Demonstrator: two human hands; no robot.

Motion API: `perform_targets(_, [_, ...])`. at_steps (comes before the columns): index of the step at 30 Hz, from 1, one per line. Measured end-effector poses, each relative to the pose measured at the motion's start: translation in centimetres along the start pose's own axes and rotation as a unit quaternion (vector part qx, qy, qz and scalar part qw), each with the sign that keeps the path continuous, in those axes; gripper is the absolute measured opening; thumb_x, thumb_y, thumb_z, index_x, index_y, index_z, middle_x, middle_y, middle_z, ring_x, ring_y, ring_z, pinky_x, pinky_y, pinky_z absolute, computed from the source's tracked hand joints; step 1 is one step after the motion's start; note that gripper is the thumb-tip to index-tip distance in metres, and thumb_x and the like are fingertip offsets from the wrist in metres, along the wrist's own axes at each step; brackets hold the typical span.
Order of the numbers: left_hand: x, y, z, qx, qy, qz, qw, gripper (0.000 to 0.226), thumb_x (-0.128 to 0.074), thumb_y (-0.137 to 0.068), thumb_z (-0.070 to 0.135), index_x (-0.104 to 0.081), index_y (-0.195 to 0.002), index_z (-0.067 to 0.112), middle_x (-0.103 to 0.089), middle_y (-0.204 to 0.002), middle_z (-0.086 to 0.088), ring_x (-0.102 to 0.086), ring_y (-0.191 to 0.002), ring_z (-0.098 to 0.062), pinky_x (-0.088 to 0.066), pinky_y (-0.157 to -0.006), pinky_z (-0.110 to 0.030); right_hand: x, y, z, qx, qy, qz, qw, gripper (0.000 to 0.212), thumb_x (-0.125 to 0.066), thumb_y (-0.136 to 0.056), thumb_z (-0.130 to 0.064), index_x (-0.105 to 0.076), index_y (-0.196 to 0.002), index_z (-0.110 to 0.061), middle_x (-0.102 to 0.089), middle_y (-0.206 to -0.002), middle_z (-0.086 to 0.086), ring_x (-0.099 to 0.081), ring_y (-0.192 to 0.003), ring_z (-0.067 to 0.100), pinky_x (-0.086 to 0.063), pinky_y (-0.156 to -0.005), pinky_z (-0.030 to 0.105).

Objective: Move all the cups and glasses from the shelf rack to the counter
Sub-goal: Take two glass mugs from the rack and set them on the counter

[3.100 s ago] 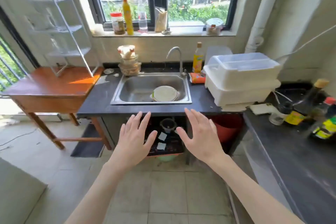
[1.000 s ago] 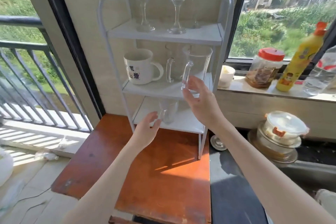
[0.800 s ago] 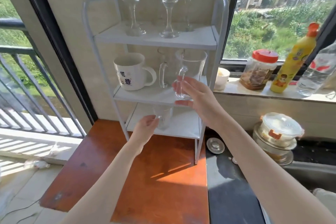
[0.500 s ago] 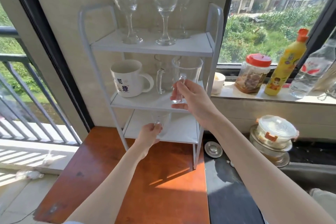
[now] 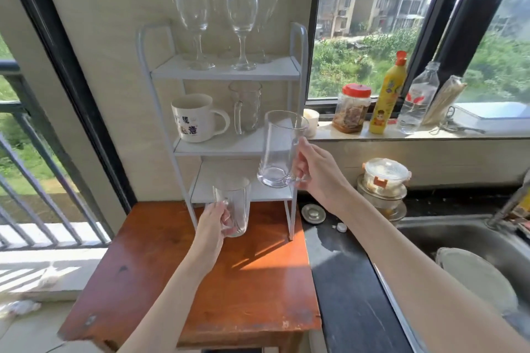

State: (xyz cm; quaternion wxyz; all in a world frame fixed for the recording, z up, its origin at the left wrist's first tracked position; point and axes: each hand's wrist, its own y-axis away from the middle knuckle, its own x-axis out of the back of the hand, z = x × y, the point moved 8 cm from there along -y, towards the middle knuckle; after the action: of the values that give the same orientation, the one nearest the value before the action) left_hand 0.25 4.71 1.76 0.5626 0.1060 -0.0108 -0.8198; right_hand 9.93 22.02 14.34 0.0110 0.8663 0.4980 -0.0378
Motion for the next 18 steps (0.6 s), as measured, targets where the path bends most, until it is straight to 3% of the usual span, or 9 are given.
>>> perform_targets(8, [-2.9, 8.2, -0.2, -0.006, -0.018, -0.056, 0.998, 0.034, -0.036, -0.092, 0.013, -0.033, -0.059, 0.016, -0.031, -0.054, 0.002, -0.028, -0.057, -0.015, -0.029, -0.06, -0.031, 8.3, 11.8, 5.5, -0.056, -0.012, 0.155, 0.986, 0.038, -0.047, -0.092, -0.043, -0.043, -0.061, -0.02, -0.034, -0.042, -0.011, -0.029, -0.045, 0.01, -0.023, -0.049, 0.028])
perform_targets(14, [-11.1, 14.1, -1.5, -0.008, -0.032, -0.163, 0.986, 0.041, -0.05, -0.091, 0.035, -0.039, -0.054, 0.024, -0.033, -0.042, 0.013, -0.027, -0.049, -0.012, -0.026, -0.054, -0.03, 17.2, 21.9, 5.7, -0.065, -0.002, 0.282, 0.957, 0.052, -0.049, -0.088, -0.049, -0.041, -0.043, -0.023, -0.031, -0.037, -0.012, -0.027, -0.04, 0.008, -0.021, -0.041, 0.02])
perform_targets(18, [-18.2, 19.5, -2.9, 0.04, 0.009, -0.235, 0.971, 0.04, -0.053, -0.09, 0.032, -0.047, -0.051, 0.024, -0.035, -0.038, 0.012, -0.031, -0.044, -0.009, -0.024, -0.05, -0.028, 23.0, 30.0, 5.3, -0.077, -0.034, 0.36, 0.929, 0.051, -0.049, -0.088, -0.045, -0.039, -0.044, -0.022, -0.032, -0.035, -0.01, -0.027, -0.038, 0.009, -0.023, -0.043, 0.021])
